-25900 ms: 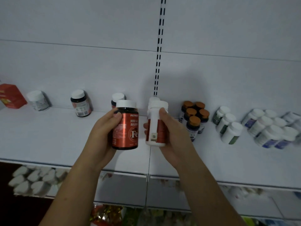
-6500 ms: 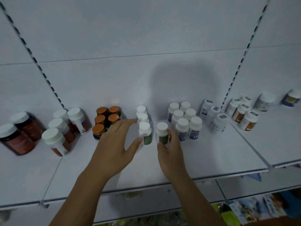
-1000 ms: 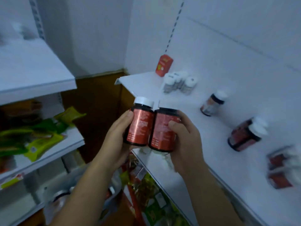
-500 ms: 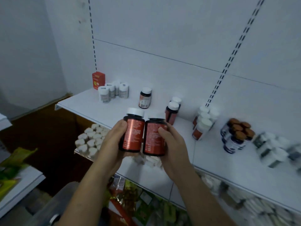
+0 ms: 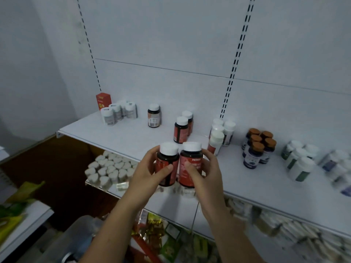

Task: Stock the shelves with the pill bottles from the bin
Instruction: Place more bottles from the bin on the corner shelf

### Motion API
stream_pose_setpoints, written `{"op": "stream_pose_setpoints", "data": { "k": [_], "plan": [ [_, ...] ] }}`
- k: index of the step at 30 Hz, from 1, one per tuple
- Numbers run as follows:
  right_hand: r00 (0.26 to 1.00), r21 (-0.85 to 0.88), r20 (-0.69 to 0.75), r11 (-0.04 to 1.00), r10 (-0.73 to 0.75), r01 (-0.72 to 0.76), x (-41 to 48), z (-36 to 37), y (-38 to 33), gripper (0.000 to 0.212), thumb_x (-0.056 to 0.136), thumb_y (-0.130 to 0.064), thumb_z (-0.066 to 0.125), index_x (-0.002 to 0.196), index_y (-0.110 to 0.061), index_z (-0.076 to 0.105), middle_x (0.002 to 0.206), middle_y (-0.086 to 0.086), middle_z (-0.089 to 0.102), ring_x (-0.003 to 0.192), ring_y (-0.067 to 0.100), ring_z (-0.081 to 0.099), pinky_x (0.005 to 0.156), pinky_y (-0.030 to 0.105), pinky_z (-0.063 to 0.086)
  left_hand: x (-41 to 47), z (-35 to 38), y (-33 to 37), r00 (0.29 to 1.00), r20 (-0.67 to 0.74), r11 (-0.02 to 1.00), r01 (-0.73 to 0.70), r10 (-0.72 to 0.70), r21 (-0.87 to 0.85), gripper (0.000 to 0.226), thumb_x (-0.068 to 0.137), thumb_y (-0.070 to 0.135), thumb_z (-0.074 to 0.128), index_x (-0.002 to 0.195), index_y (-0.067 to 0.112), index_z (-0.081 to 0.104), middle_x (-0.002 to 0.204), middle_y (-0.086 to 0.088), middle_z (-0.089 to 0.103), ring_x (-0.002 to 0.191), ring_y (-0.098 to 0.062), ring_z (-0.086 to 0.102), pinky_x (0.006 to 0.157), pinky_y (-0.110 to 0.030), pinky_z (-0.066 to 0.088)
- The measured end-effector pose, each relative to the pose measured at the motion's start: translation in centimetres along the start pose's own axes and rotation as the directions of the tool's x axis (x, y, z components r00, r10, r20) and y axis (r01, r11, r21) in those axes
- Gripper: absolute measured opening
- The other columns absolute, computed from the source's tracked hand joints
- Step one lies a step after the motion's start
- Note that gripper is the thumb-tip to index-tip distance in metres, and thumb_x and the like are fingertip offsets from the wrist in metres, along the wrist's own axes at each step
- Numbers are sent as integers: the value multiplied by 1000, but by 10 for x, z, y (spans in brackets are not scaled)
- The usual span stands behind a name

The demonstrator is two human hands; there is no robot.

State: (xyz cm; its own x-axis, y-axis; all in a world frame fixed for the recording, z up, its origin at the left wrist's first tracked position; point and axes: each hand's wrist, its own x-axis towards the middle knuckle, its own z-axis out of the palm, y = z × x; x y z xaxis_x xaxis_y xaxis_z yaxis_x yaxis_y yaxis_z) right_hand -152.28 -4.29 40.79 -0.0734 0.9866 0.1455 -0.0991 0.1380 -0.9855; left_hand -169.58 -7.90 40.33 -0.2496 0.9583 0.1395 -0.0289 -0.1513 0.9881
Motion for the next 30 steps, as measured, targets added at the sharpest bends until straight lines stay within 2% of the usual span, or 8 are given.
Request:
{"op": "stream_pose_setpoints", "data": {
  "k": [3, 8, 13, 18, 21, 24, 26, 30],
  "plan": [
    [998, -78, -65, 997, -10, 5, 29, 9, 10, 53, 92, -23, 78, 138, -33, 55, 126, -16, 67, 109, -7, 65, 94, 26, 55, 31, 0, -5, 999, -11, 994, -39, 40, 107, 57, 95, 19, 77, 144, 38, 54, 132, 17, 68, 122, -5, 66, 100, -36, 58],
    [987, -154, -157, 988, -36, 12, 84, 33, 37, 49, 93, -13, 74, 134, -28, 53, 122, -19, 63, 105, -17, 60, 86, 7, 45, 94, -3, -23, 997, 64, 979, -56, 44, 195, 62, 93, 12, 77, 145, 35, 53, 135, 18, 66, 120, -3, 65, 99, -25, 55],
    [960, -275, -275, 961, -44, -35, 125, 54, 68, 54, 92, -11, 72, 137, -28, 48, 133, 0, 60, 120, 10, 60, 109, 42, 51, 140, -2, -45, 995, 101, 988, -30, 15, 150, 62, 89, -5, 75, 139, 27, 55, 131, 6, 67, 109, 0, 67, 76, -16, 57],
    [934, -318, -355, 945, -46, -74, 112, 61, 58, 75, 94, -10, 69, 156, -30, 33, 155, -11, 39, 142, 4, 37, 120, 28, 29, 173, -4, -67, 991, 132, 989, -15, -4, 145, 72, 85, -5, 77, 139, 36, 50, 133, 17, 63, 114, 10, 62, 86, -20, 57],
    [920, -360, -383, 931, -89, -60, 81, 68, 60, 62, 94, -10, 69, 139, -43, 42, 145, -23, 39, 138, -6, 36, 119, 30, 32, 184, -6, -71, 984, 179, 980, -34, -1, 194, 83, 83, -1, 79, 149, 34, 43, 136, 28, 56, 120, 20, 52, 94, -10, 47],
    [950, -482, -297, 874, -95, -63, 79, 72, 66, 45, 96, -13, 67, 115, -51, 52, 153, -16, 29, 151, 5, 23, 120, 29, 28, 192, -7, -73, 976, 213, 977, -80, 37, 198, 85, 80, 2, 79, 151, 32, 44, 141, 17, 61, 129, 1, 57, 108, -34, 50],
    [964, -539, -255, 838, -74, -78, 94, 69, 70, 37, 98, -18, 66, 118, -47, 58, 158, -9, 26, 152, 9, 20, 116, 19, 21, 194, -7, -74, 971, 232, 975, -107, 60, 196, 86, 77, -3, 75, 150, 31, 45, 140, 15, 62, 130, -7, 59, 110, -47, 50],
    [952, -540, -287, 838, -101, -75, 122, 68, 72, 29, 98, -23, 68, 126, -28, 69, 154, -4, 36, 136, 6, 34, 111, 12, 25, 195, -5, -72, 967, 246, 973, -123, 73, 195, 91, 78, -11, 71, 154, 30, 43, 147, 14, 59, 136, -9, 56, 113, -52, 48]
  ]
}}
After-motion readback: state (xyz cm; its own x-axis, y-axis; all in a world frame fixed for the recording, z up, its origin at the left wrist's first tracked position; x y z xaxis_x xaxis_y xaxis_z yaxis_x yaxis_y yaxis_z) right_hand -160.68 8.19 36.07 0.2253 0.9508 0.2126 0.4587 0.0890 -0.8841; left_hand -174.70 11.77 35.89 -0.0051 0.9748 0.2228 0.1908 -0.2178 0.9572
